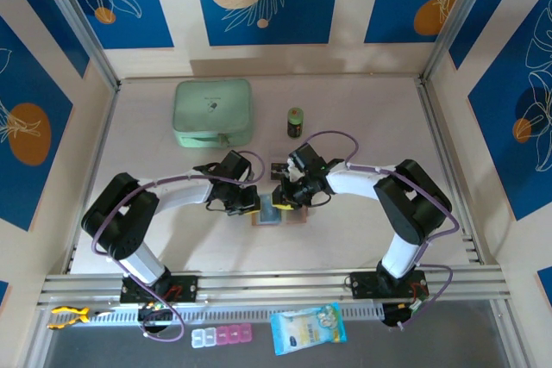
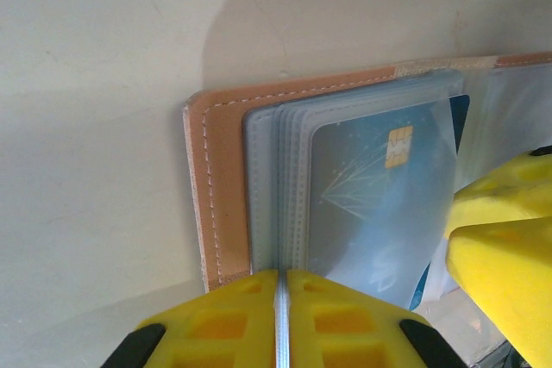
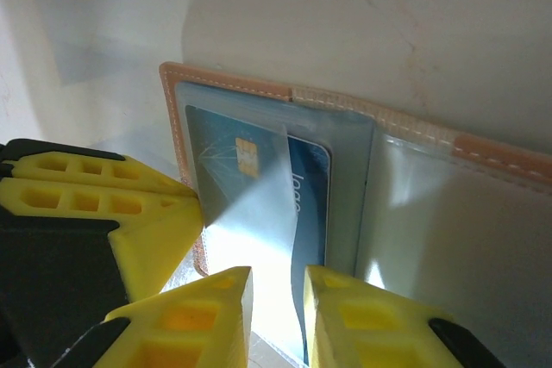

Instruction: Take the credit cards out of the card holder

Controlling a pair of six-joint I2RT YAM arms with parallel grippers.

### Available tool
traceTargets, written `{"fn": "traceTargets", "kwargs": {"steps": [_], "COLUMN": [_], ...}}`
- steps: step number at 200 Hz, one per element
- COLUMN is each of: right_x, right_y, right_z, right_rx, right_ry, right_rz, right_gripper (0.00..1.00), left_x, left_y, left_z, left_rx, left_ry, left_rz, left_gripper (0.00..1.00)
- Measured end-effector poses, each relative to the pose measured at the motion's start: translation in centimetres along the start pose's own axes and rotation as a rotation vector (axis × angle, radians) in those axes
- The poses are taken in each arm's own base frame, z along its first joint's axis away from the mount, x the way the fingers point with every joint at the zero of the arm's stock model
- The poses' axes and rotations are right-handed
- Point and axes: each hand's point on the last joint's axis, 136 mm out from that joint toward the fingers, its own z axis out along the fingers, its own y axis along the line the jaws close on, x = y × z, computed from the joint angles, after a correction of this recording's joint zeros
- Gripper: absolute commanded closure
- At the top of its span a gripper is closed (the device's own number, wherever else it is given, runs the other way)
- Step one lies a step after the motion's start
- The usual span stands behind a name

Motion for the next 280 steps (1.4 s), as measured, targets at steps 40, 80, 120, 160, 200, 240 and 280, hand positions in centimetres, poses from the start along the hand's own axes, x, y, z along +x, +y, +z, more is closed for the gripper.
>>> {"fn": "traceTargets", "kwargs": {"steps": [40, 80, 120, 160, 200, 240, 280], "right_x": [0.2, 0.3, 0.2, -0.1, -0.2, 0.0, 0.0], "right_y": [-0.8, -1.4, -0.8, 0.2, 0.4, -0.1, -0.2], "right_z": [0.0, -0.1, -0.3, -0.4, -0.1, 0.5, 0.5], "right_rx": [0.039, 0.067, 0.045, 0.001, -0.014, -0.013, -0.005], "right_ry": [0.000, -0.001, -0.009, -0.012, -0.007, 0.009, 0.006], "right_rz": [0.016, 0.023, 0.011, 0.002, 0.002, 0.009, 0.010], "right_gripper": [0.76, 0.76, 0.76, 0.76, 0.76, 0.76, 0.75], "left_x": [0.0, 0.0, 0.0, 0.0, 0.0, 0.0, 0.0], "left_y": [0.0, 0.0, 0.0, 0.0, 0.0, 0.0, 0.0], "left_z": [0.0, 0.0, 0.0, 0.0, 0.0, 0.0, 0.0], "left_rx": [0.000, 0.001, 0.000, 0.000, 0.000, 0.001, 0.001], "left_ry": [0.000, 0.000, 0.000, 0.000, 0.000, 0.000, 0.000], "left_rz": [0.000, 0.000, 0.000, 0.000, 0.000, 0.000, 0.000], "left_gripper": [0.90, 0.90, 0.90, 0.90, 0.90, 0.90, 0.90]}}
